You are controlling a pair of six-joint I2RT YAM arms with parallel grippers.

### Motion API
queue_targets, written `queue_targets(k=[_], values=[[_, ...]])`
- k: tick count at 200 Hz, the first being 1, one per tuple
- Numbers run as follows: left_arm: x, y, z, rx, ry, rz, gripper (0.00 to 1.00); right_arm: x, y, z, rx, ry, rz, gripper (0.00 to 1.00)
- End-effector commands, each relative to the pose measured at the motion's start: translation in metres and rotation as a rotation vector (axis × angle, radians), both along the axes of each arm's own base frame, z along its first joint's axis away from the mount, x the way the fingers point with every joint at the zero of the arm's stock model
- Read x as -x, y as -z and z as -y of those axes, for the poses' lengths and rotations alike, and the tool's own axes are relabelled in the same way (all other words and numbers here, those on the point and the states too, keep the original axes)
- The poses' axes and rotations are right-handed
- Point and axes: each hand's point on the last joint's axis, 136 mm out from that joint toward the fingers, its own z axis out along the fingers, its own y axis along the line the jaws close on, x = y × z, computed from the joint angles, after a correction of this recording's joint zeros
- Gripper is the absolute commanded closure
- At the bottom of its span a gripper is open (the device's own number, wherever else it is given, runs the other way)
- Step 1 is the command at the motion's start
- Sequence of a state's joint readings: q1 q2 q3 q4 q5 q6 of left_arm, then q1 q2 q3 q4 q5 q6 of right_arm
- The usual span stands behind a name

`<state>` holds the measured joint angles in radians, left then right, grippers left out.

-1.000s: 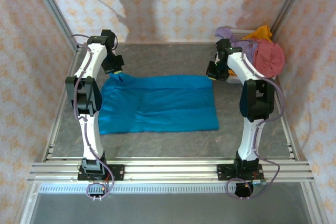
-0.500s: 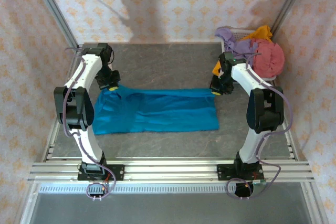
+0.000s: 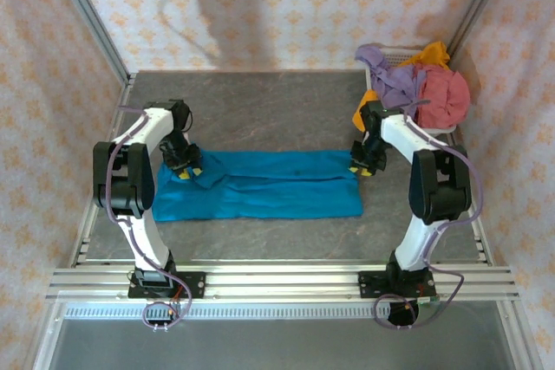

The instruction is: Fold and stack the t-shirts

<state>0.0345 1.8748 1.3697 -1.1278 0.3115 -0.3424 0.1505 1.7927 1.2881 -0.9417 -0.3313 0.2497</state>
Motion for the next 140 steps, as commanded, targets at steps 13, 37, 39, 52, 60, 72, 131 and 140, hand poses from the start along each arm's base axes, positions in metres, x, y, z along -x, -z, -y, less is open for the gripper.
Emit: queue_targets(k=[13, 37, 39, 52, 60, 72, 131, 140], values=[[0.007, -0.007, 0.007, 0.035, -0.017, 0.036, 0.62, 0.011, -0.045, -0.006, 0.040, -0.020, 0.074, 0.68], [0.007, -0.017, 0.005, 0.023, -0.034, 0.085, 0.57, 0.013, -0.057, -0.028, 0.016, -0.052, 0.099, 0.68], [0.006, -0.018, 0.004, 0.023, -0.037, 0.091, 0.57, 0.013, -0.057, -0.031, 0.012, -0.053, 0.101, 0.68], [0.001, -0.025, 0.000, 0.037, -0.069, 0.124, 0.55, 0.011, -0.058, -0.051, -0.028, -0.066, 0.115, 0.68], [-0.004, -0.028, -0.003, 0.057, -0.095, 0.147, 0.54, 0.010, -0.057, -0.067, -0.061, -0.074, 0.122, 0.68], [-0.012, -0.032, -0.012, 0.060, -0.113, 0.165, 0.54, 0.008, -0.055, -0.093, -0.113, -0.090, 0.133, 0.68], [-0.061, -0.033, -0.031, 0.089, -0.109, 0.233, 0.54, -0.006, -0.050, -0.224, -0.334, -0.134, 0.174, 0.68], [-0.069, -0.032, -0.031, 0.096, -0.111, 0.242, 0.54, -0.006, -0.049, -0.238, -0.352, -0.136, 0.174, 0.68]])
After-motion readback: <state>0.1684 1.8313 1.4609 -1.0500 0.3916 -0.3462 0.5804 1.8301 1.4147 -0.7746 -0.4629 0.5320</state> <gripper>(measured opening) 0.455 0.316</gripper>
